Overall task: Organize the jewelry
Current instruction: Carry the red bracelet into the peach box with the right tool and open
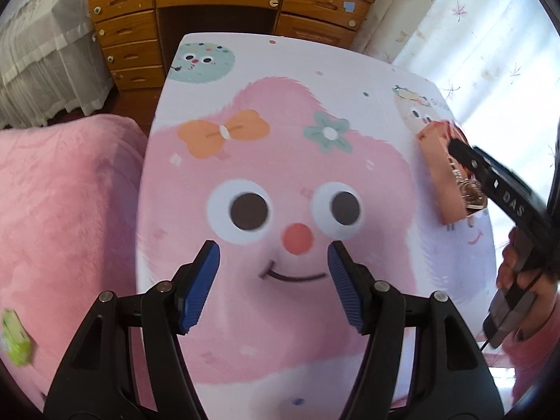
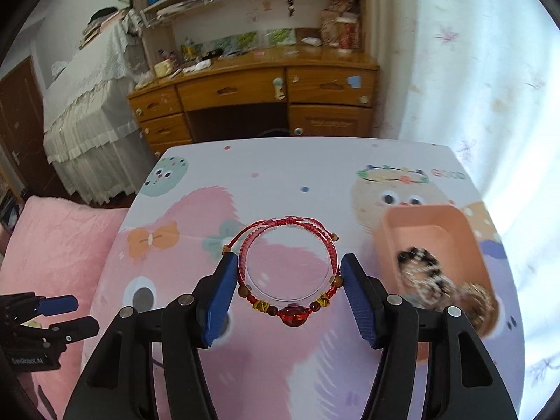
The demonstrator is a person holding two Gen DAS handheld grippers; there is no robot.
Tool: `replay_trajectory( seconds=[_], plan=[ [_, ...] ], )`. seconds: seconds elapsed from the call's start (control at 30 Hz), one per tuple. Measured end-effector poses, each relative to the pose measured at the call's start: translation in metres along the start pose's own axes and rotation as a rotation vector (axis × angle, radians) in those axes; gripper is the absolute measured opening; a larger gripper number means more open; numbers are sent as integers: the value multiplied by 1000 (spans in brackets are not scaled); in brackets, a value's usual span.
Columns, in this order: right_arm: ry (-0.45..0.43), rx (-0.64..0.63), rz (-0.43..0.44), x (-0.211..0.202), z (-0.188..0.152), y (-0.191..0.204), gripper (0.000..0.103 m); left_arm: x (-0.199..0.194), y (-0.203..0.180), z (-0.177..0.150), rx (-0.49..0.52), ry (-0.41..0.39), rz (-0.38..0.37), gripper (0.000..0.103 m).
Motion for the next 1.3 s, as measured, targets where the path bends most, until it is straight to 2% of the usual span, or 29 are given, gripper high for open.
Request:
replay_trajectory(
  seconds=[0.07, 0.23, 0.3, 0.43, 0.47, 0.5, 0.53, 0.67, 0.73, 0.87, 0.93, 1.0, 1.07, 1.2, 1.3],
  plan=[
    [-21, -2, -23, -18, -12, -22, 61, -6, -9, -9, -40, -11, 13, 61],
    [-42, -21, -70, -44, -40, -77, 61, -33, -45, -25, -112, -47, -39, 61],
    [-77, -65, -98, -52, -45, -98, 61, -44, -63, -28, -124, -70, -59, 61],
    [-96, -139, -98, -55, -42, -134, 62, -73, -101, -31, -96, -131, -7, 61],
    [-89, -163, -100, -56, -40, -144, 67, -80, -109, -31, -89, -148, -6, 61],
    [-76, -182, -111, -57, -37, -152, 78, -88, -117, -31, -84, -161, -4, 61],
    [-69, -194, -115, -58, -34, -158, 81, -96, -128, -31, -80, -174, 7, 61],
    [-26, -150, -101, -88, -26, -179, 84, -117, -154, -28, -72, -179, 114, 61],
    [19, -74, -66, -114, -33, -190, 88, -123, -163, -27, -73, -173, 114, 61],
    [110, -4, -41, -154, -54, -191, 90, -129, -173, -27, -82, -132, 93, 61],
    [157, 30, 14, -174, -68, -190, 94, -129, -172, -29, -73, -132, 92, 61],
    [199, 50, 63, -190, -83, -187, 96, -127, -178, -29, -6, -140, 98, 61],
    [225, 72, 63, -197, -93, -181, 96, -123, -184, -29, 60, -141, 102, 61],
    [249, 128, 127, -209, -102, -162, 96, -124, -200, -28, 109, -146, 52, 61],
    [237, 133, 141, -219, -91, -143, 96, -129, -206, -27, 124, -124, 63, 61]
  ],
)
Point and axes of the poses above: each gripper's, at about its wrist camera, not at the fingertips, and x roughly the way its jaws point, y to its left, z to its top, the point moved 5 cm from there along x, roughly the way its jaws point, and after that the axes turned 2 degrees about x, right-handed, at the moved point
